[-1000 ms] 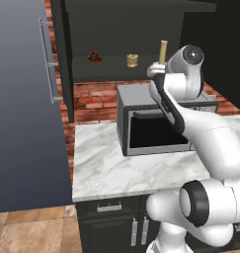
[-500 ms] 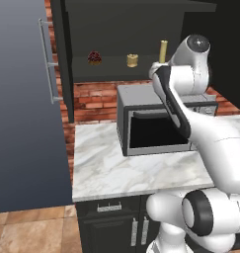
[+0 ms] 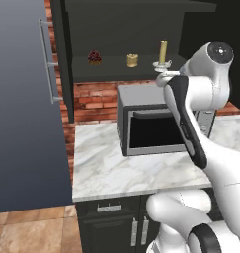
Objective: Pick the candle and candle from the dining table and place them in the open cabinet. Close the cabinet after placing the objects.
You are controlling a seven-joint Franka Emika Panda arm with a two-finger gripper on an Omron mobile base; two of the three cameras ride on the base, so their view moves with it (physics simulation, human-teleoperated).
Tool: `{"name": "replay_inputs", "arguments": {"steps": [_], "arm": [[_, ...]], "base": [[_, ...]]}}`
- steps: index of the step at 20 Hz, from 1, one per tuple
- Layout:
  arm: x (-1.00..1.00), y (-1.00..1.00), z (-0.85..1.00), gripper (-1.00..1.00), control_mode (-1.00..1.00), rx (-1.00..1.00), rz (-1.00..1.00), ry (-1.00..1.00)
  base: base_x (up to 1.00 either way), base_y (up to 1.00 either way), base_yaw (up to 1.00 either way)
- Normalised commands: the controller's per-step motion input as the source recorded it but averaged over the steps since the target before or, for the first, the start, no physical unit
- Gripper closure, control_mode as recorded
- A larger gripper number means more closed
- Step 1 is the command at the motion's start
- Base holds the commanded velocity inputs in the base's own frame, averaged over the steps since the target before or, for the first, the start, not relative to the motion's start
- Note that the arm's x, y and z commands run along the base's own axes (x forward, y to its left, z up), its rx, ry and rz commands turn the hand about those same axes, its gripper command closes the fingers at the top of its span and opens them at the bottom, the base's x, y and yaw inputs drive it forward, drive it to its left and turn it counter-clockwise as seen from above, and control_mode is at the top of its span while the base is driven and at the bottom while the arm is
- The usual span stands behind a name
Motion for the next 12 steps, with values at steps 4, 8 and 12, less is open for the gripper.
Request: {"name": "replay_inputs", "arguments": {"steps": [4, 8, 12], "arm": [[-0.79, 0.01, -0.01, -1.0, -1.0, -0.03, 0.0, -0.18], [-0.64, 0.01, 0.0, -1.0, -1.0, 0.0, -0.02, -0.14], [-0.46, 0.0, 0.0, -1.0, -1.0, 0.0, -0.05, -0.07]], "base": [[0.0, 0.0, 0.0], [0.0, 0.0, 0.0], [0.0, 0.0, 0.0]]}}
